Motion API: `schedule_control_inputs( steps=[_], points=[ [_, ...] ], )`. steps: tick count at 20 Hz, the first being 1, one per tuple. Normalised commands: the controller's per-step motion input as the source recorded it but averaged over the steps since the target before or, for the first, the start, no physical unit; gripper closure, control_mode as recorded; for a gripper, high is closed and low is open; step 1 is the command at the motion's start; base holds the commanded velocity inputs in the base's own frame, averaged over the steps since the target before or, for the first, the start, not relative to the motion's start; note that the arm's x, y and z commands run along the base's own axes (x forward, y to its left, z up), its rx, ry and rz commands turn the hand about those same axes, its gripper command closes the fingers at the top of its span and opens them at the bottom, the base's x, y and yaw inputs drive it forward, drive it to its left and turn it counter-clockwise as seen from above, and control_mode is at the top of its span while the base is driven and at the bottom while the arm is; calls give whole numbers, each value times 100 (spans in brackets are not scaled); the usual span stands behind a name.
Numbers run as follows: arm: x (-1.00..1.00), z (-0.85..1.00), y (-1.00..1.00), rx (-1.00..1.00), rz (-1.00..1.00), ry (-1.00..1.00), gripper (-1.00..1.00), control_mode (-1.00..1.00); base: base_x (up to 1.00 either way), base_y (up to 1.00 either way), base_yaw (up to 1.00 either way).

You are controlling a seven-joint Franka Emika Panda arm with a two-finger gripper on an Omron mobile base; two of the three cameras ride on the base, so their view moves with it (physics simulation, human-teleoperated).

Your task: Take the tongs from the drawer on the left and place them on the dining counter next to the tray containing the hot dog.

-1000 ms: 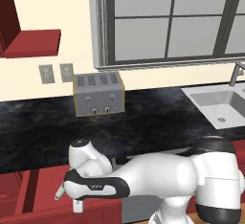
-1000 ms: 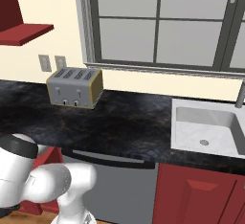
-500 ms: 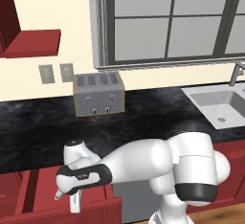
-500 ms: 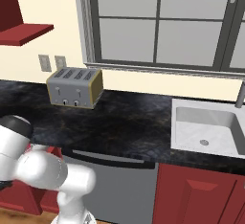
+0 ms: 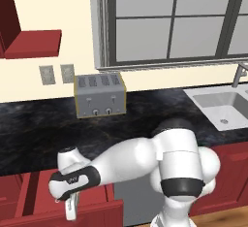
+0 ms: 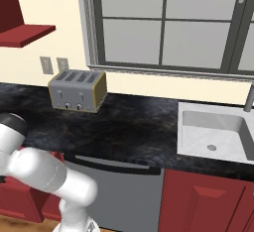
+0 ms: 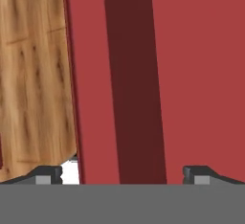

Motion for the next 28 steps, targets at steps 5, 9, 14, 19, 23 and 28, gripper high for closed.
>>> schedule_control_inputs(
  steps=[5,9,14,19,23,28],
  points=[
    [-4,-13,10,0,1,2,-100,-100,0,0,0],
    [-24,-11,16,0,0,0,-100,-100,0,0,0],
    [-41,-16,16,0,1,3,-100,-100,0,0,0],
    [-49,-16,13,0,1,5,-100,-100,0,0,0],
    [-69,-15,12,0,0,1,-100,-100,0,0,0],
    [-80,-16,12,0,0,0,-100,-100,0,0,0]
  ],
)
